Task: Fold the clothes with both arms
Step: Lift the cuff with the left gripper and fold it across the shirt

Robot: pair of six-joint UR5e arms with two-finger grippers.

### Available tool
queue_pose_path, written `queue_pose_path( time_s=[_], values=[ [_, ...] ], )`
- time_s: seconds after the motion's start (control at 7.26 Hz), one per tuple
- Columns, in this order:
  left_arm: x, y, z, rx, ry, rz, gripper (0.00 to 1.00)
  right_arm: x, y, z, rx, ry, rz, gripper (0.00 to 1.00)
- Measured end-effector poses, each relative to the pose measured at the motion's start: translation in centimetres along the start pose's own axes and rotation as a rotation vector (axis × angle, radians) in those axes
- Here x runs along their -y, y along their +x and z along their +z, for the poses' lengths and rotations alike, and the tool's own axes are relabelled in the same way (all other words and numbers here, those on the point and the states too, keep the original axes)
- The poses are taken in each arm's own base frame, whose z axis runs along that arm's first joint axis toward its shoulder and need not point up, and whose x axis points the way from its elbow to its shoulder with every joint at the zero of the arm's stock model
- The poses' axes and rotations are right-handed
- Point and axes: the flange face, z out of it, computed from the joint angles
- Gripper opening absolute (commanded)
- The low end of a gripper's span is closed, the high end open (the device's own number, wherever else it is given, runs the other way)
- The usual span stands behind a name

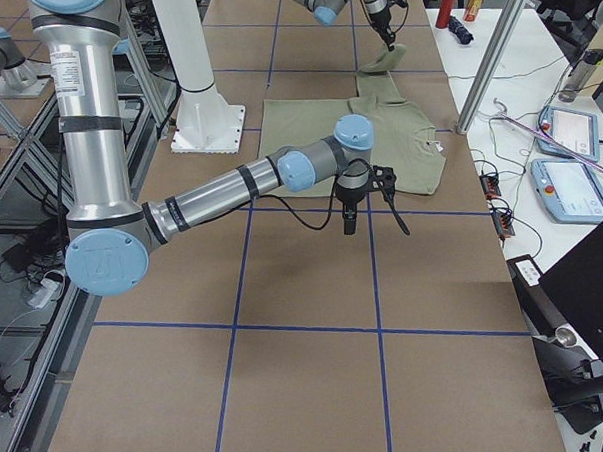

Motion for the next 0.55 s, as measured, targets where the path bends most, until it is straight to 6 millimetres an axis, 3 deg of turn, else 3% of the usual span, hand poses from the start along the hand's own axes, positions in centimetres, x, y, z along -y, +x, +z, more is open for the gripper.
queue_pose_path(
  time_s=[0.28, 0.55],
  values=[
    [-7.5, 7.9, -1.4, -0.033, -0.050, -0.098, 0.00, 0.1, 0.1, -0.1, 0.001, 0.001, 0.001, 1.00],
    [-12.7, 17.1, -2.7, -0.062, -0.108, -0.192, 0.00, 0.1, 0.1, 0.0, 0.000, -0.002, 0.004, 1.00]
  ],
)
